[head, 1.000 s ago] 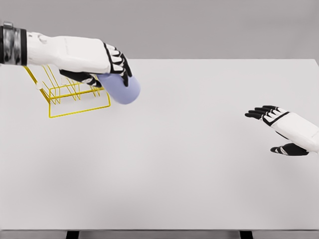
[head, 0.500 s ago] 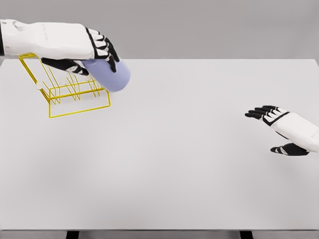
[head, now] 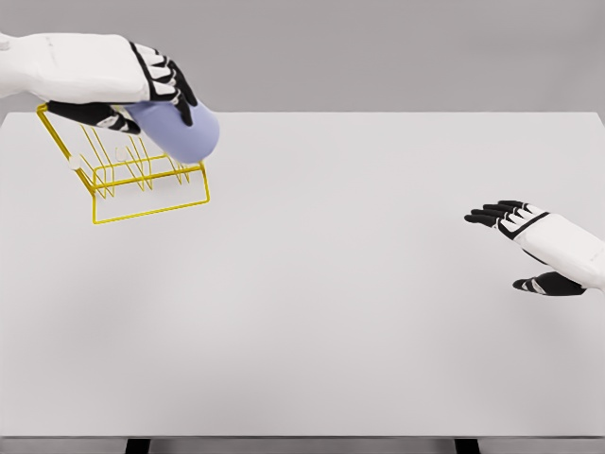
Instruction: Place the cup on the cup holder with both arms
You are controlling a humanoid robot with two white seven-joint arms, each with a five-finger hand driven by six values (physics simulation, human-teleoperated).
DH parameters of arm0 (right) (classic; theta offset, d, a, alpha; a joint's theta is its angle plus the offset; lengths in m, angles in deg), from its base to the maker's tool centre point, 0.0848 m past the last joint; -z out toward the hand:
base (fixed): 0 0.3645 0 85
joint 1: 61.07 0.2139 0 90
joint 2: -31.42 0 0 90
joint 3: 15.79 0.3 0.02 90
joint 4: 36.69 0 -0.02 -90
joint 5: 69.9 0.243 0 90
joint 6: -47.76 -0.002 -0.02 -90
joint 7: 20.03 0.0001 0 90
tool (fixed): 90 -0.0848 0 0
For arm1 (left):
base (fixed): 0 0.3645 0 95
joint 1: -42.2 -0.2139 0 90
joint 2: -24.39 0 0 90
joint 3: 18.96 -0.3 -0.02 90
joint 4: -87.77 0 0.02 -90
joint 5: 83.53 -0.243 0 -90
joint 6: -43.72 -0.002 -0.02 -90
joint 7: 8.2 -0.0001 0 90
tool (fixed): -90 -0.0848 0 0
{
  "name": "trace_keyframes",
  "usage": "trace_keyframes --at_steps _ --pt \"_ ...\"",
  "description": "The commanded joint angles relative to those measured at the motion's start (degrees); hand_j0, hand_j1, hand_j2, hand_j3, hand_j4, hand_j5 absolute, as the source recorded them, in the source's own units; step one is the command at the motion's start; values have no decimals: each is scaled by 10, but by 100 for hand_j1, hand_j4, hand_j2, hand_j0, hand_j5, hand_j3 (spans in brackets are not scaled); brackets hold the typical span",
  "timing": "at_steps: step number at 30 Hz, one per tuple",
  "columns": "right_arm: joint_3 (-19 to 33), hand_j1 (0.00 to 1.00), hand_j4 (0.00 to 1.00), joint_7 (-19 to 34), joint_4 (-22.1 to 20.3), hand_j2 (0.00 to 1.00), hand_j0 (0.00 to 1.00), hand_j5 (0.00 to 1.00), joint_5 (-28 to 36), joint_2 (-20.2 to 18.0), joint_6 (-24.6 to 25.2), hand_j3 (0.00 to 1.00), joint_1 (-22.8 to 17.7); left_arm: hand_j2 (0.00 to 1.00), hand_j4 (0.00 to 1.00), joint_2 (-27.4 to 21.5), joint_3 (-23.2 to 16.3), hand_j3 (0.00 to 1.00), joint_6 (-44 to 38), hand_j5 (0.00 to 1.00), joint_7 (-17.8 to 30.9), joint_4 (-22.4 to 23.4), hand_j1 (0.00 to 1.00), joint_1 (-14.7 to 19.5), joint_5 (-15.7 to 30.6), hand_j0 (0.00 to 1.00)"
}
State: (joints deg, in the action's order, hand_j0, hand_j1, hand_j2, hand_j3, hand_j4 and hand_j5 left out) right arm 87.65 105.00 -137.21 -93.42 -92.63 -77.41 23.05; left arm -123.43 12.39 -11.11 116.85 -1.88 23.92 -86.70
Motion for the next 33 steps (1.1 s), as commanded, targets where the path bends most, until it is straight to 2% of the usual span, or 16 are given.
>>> trace_keyframes --at_steps 1,13,22,28,31,32,33 --pt "0 100 100 0 0 100 100 100 4 0 2 100 0 55 55 -4 2 55 -2 55 -1 11 55 0 0 55" --pt "0 100 100 0 0 100 100 100 4 -1 2 100 0 55 55 -2 0 55 -2 55 -1 59 55 -6 -7 55" --pt "1 100 100 0 0 100 100 100 4 0 2 100 0 55 55 2 -1 55 -2 55 -1 91 55 -25 -7 55" --pt "1 100 100 0 0 100 100 100 4 0 2 100 0 56 56 5 -1 56 -2 56 -1 93 56 -37 -17 56" --pt "1 100 100 0 0 100 100 100 4 0 2 100 0 61 61 6 -1 61 -2 61 -1 98 61 -40 -18 61" --pt "12 100 100 0 3 100 100 100 -3 -10 6 100 2 70 70 6 -1 70 -2 70 -1 98 70 -40 -18 70" --pt "20 100 100 0 1 100 100 100 -14 -21 110 100 -1 79 79 9 -1 79 -2 79 -1 98 79 -40 -20 79"
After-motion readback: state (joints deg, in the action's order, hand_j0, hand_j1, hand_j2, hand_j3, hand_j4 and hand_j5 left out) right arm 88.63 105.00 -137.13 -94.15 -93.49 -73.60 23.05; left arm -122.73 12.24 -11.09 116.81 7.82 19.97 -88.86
